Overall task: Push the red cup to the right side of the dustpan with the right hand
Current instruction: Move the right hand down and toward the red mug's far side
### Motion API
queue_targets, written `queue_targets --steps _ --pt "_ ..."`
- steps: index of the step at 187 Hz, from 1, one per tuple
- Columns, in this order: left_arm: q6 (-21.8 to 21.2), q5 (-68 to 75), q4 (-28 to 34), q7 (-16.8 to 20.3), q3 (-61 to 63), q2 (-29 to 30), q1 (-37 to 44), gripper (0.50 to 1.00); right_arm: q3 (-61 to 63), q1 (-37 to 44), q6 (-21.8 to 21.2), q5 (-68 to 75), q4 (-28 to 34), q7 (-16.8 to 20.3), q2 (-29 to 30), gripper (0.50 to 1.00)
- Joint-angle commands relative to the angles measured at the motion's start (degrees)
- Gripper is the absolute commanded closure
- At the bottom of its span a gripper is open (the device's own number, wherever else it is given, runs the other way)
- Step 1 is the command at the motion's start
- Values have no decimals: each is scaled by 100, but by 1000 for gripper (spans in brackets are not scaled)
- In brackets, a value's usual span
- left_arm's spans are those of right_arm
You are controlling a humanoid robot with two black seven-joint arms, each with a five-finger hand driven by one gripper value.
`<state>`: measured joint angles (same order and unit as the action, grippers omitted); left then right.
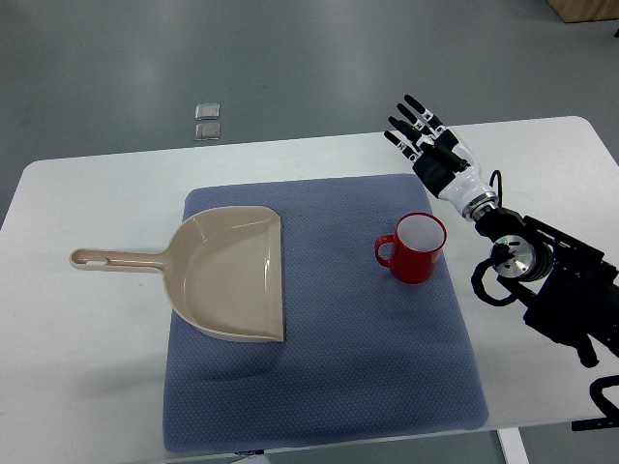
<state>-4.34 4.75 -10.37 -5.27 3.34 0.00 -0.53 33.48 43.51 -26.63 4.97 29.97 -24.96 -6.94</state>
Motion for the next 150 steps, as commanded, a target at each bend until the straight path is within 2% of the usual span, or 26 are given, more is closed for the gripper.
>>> queue_targets --steps 1,30,48,76,111,150 --pt "3 0 0 0 0 0 0 500 0 0 0 -5 9 0 0 566" --pt "3 0 0 0 0 0 0 500 -26 17 -79 -75 35 18 -62 566" --pt "-6 0 0 8 0 0 0 500 -35 17 -369 -304 35 18 -123 566" --pt "3 0 0 0 9 0 0 500 -35 -18 -837 -989 149 27 -536 566" --pt "3 0 0 0 18 0 0 500 -35 -132 -837 -2263 536 18 -1397 566" --pt "3 9 -17 0 26 0 -9 500 -35 -378 -837 -3002 1125 -35 -2294 566"
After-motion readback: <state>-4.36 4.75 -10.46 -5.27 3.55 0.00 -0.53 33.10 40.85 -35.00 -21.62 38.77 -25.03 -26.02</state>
